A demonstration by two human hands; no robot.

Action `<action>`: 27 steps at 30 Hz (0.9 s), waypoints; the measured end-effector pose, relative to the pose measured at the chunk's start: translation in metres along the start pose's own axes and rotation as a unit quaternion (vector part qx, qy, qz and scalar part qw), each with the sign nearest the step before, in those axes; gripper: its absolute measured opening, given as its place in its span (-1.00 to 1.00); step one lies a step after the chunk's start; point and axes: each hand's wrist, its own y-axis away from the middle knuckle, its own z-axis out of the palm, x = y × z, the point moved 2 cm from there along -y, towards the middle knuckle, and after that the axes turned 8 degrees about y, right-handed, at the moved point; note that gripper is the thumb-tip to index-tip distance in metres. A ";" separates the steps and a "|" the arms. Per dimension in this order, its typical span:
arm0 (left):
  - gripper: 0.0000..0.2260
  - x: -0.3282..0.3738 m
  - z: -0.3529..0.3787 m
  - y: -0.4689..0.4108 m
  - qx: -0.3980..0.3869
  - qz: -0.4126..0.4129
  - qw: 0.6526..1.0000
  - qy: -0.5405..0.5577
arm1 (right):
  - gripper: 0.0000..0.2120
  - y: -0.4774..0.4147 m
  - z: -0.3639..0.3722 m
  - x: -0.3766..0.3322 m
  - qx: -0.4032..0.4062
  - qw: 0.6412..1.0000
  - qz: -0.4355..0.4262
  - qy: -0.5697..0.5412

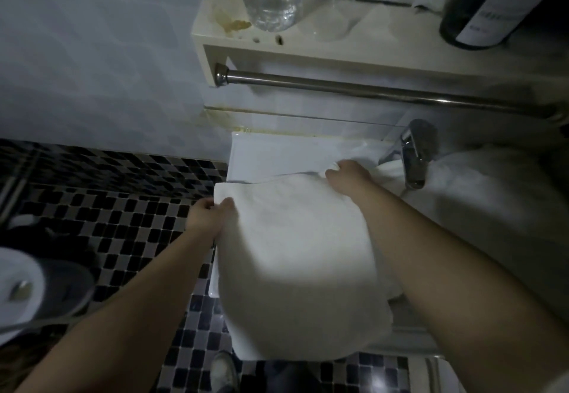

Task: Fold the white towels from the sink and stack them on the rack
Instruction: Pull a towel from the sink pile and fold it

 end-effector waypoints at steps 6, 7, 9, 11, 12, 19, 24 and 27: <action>-0.86 0.002 0.004 0.000 0.023 0.019 1.000 0.000 | -0.55 -0.005 -0.001 -0.009 -0.085 0.991 -0.057 0.090; -0.86 0.002 0.003 0.001 0.021 0.024 0.999 0.012 | -0.57 -0.005 -0.001 -0.007 -0.109 0.990 -0.069 0.061; -0.83 0.001 0.004 0.004 0.006 0.024 0.998 0.051 | -0.60 -0.004 -0.001 -0.003 -0.151 0.985 -0.088 -0.003; -0.81 0.004 0.006 0.006 -0.007 0.023 0.996 0.085 | -0.56 -0.005 -0.006 0.000 -0.148 0.978 -0.103 -0.103; -0.81 0.008 0.005 0.006 -0.006 0.030 0.995 0.095 | -0.53 -0.004 -0.011 0.000 -0.129 0.973 -0.105 -0.161; -0.76 0.082 0.014 -0.014 -0.004 0.119 0.989 0.085 | -0.76 -0.020 -0.044 -0.002 0.091 0.937 -0.144 -0.304; -0.67 0.075 0.032 -0.022 -0.039 0.071 0.996 -0.036 | -0.83 -0.030 -0.020 0.012 0.106 0.975 -0.087 -0.177; -0.68 0.059 0.033 -0.023 -0.034 0.039 0.990 -0.128 | -0.91 -0.030 -0.025 0.011 0.150 0.966 -0.103 -0.186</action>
